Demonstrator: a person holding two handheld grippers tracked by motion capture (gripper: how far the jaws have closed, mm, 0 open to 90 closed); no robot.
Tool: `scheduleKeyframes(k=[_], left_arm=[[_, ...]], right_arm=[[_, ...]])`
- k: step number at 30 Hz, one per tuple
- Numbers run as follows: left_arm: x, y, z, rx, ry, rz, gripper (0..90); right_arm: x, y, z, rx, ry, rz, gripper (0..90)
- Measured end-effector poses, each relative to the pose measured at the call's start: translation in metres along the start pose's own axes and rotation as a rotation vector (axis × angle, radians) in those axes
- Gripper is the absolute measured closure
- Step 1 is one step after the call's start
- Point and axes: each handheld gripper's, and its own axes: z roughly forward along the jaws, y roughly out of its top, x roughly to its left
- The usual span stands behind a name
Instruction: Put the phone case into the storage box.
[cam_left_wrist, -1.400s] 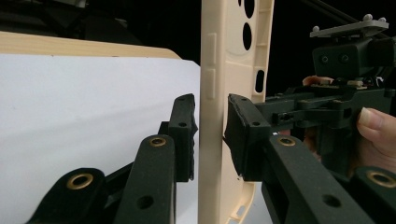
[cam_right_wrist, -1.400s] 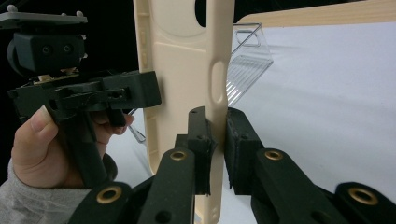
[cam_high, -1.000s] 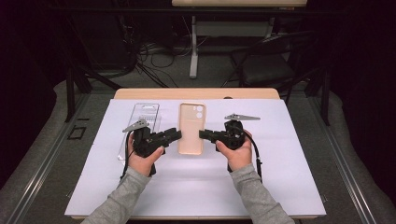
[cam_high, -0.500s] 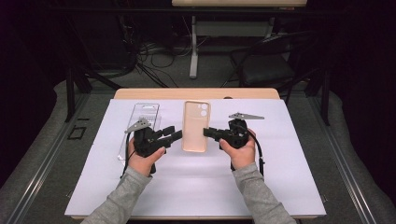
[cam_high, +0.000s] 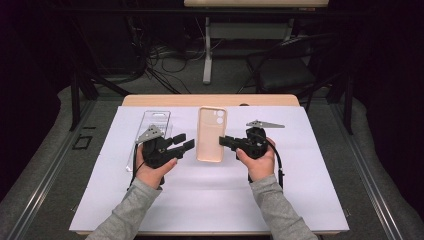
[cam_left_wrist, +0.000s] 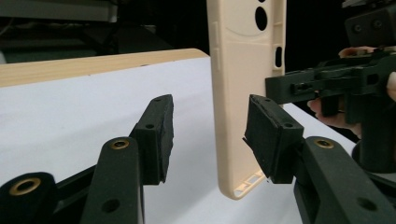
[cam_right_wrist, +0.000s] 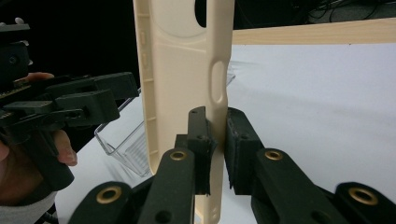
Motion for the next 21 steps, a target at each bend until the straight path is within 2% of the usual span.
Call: scheduleKeyframes(k=[1,5,8,10,12,15,18,21], left_arm=[[0.0,0.001,0.0,0.016,0.012,0.019,51.7],[0.002,0.003,-0.003,0.014,0.028,0.035,49.1],[0.004,0.006,-0.005,0.035,0.058,0.061,45.5],[0.005,0.008,-0.007,0.026,0.067,0.069,42.7],[0.007,0.01,-0.009,0.028,0.06,0.064,42.1],[0.012,0.012,-0.012,0.052,0.044,0.029,36.9],[0.015,0.014,-0.013,0.08,0.052,0.017,31.6],[0.019,0.016,-0.016,0.081,0.046,-0.008,26.9]], right_arm=[[0.0,0.0,0.0,0.001,-0.003,-0.002,82.0],[0.0,0.0,0.0,-0.001,-0.007,-0.011,82.0],[0.001,-0.001,0.0,-0.003,-0.012,-0.016,82.0],[0.002,-0.002,0.001,-0.001,-0.015,-0.019,82.0],[0.003,-0.002,0.002,-0.003,-0.016,-0.026,82.0],[0.005,-0.004,0.004,-0.002,-0.022,-0.035,82.0],[0.007,-0.006,0.005,-0.002,-0.024,-0.038,82.0],[0.01,-0.009,0.008,0.0,-0.029,-0.057,82.0]])
